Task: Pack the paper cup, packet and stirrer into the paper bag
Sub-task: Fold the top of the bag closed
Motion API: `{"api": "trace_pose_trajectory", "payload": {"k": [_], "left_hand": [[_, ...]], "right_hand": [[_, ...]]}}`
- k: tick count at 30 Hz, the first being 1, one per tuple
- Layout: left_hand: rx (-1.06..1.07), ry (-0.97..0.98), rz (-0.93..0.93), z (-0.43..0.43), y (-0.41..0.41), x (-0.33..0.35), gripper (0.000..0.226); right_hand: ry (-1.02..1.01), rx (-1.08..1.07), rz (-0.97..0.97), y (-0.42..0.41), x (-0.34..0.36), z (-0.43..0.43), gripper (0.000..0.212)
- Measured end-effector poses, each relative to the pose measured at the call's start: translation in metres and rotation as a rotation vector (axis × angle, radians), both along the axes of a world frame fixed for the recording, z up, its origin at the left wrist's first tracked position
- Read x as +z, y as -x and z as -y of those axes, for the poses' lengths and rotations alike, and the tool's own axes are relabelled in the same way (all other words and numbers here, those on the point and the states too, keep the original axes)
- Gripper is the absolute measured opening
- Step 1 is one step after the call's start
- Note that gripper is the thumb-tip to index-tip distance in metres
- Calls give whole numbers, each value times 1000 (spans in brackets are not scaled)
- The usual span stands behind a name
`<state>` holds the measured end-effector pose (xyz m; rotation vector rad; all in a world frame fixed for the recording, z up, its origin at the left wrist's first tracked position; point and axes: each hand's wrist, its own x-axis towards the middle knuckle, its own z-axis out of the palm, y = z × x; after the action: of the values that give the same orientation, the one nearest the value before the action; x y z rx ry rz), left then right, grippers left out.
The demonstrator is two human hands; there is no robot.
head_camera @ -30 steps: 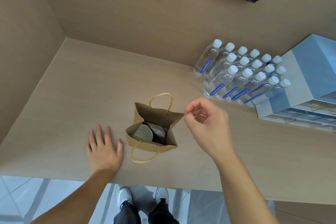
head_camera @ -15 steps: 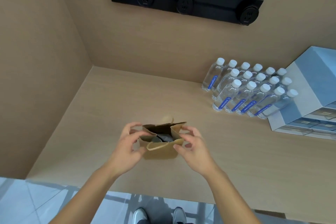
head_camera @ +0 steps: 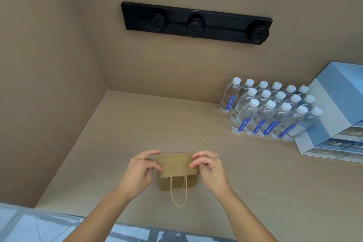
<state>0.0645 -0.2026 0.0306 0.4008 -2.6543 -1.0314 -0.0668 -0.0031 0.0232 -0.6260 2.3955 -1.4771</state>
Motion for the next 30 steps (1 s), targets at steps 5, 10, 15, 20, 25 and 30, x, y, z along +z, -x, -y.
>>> {"api": "trace_pose_trajectory", "payload": {"k": [5,10,15,20,25,30], "left_hand": [[-102,-75,162,-9,14,-5,19],[-147,-58,206,-22,34,-6,32],[-124,-99,243,-17,37,-3,16],[142,-234,213,5,26,-9,7],[296,-540,123,1,23,-18,20],[310,-575,100,4,20,-28,23]], "right_hand": [[-196,68,-119,0,-5,8,64],[-551,241,-314,2,-5,17,31],[-407,387,-127,10,4,20,18],[-285,225,-7,26,-1,2,6],[-88,88,166,18,-8,-6,20],[-3,37,271,10,-16,-8,41]]}}
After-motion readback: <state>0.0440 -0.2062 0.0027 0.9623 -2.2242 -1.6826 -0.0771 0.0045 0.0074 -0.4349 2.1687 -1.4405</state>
